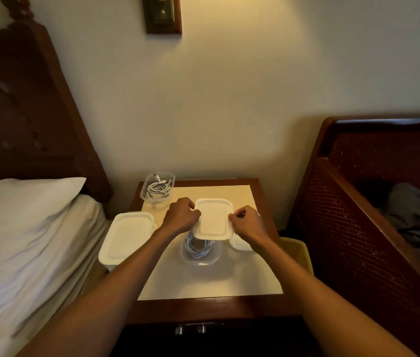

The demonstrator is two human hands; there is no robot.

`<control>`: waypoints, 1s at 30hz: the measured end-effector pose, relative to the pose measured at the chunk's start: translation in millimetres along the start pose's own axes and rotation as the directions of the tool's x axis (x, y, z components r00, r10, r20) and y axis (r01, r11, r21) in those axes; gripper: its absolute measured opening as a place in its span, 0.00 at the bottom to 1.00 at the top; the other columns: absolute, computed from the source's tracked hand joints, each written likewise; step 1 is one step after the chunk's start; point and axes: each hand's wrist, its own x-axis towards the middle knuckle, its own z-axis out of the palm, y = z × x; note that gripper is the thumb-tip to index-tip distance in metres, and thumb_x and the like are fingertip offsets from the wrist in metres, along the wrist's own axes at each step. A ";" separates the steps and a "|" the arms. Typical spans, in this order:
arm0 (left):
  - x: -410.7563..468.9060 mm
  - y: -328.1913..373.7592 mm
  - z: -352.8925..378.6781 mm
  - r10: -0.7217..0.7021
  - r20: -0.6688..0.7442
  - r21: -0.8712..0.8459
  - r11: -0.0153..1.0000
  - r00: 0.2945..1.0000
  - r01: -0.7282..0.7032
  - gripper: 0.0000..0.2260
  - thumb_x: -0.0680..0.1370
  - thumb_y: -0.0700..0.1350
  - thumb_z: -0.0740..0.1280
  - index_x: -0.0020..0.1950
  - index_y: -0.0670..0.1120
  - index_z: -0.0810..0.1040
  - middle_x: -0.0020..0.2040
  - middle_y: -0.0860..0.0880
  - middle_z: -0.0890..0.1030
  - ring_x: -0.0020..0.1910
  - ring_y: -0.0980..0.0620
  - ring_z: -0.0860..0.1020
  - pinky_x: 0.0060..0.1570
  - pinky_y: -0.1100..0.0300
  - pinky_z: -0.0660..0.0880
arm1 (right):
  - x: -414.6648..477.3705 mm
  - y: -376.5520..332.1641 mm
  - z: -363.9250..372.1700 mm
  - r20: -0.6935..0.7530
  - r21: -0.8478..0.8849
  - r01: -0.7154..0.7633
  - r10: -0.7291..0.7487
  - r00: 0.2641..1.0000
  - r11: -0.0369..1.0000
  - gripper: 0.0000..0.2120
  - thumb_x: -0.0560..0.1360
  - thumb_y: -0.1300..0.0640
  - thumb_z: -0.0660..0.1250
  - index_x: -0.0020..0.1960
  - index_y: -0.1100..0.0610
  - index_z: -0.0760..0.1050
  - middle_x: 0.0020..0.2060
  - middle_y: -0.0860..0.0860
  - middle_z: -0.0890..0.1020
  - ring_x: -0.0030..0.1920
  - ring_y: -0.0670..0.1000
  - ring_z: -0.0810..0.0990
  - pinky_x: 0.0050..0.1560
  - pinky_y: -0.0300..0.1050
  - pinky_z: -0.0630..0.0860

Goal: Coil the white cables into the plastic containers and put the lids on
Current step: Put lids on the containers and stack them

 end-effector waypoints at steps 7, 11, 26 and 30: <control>-18.8 -38.8 10.8 -0.003 0.064 0.121 0.993 0.998 -0.005 0.16 0.78 0.46 0.67 0.65 0.44 0.76 0.65 0.43 0.77 0.62 0.43 0.75 0.58 0.54 0.72 | -21.4 8.1 23.1 0.106 -0.146 -0.026 0.042 0.993 0.989 0.10 0.79 0.54 0.65 0.55 0.59 0.73 0.47 0.51 0.76 0.47 0.51 0.75 0.48 0.44 0.72; -22.0 -46.2 17.7 0.006 -0.016 0.113 0.994 1.000 -0.004 0.17 0.79 0.47 0.68 0.66 0.46 0.74 0.64 0.44 0.76 0.60 0.44 0.76 0.57 0.54 0.72 | -23.7 9.1 29.2 0.111 -0.165 -0.040 0.059 0.992 0.986 0.12 0.78 0.53 0.67 0.57 0.59 0.73 0.50 0.52 0.77 0.49 0.51 0.76 0.54 0.46 0.75; -23.0 -55.6 13.4 -0.081 0.031 0.082 0.994 0.996 0.078 0.17 0.77 0.44 0.68 0.65 0.42 0.77 0.63 0.41 0.79 0.58 0.40 0.79 0.53 0.54 0.76 | -25.5 4.6 51.4 0.101 -0.131 -0.102 0.115 0.988 0.986 0.16 0.75 0.52 0.70 0.59 0.57 0.72 0.57 0.55 0.79 0.54 0.57 0.80 0.59 0.54 0.78; -28.3 -62.3 17.0 -0.075 0.051 -0.018 0.997 0.996 0.076 0.21 0.78 0.44 0.66 0.72 0.46 0.74 0.69 0.43 0.76 0.64 0.40 0.76 0.62 0.51 0.73 | -27.7 8.6 52.6 0.123 -0.073 -0.161 0.169 0.978 0.984 0.11 0.76 0.52 0.69 0.40 0.57 0.73 0.44 0.60 0.82 0.48 0.62 0.82 0.55 0.59 0.79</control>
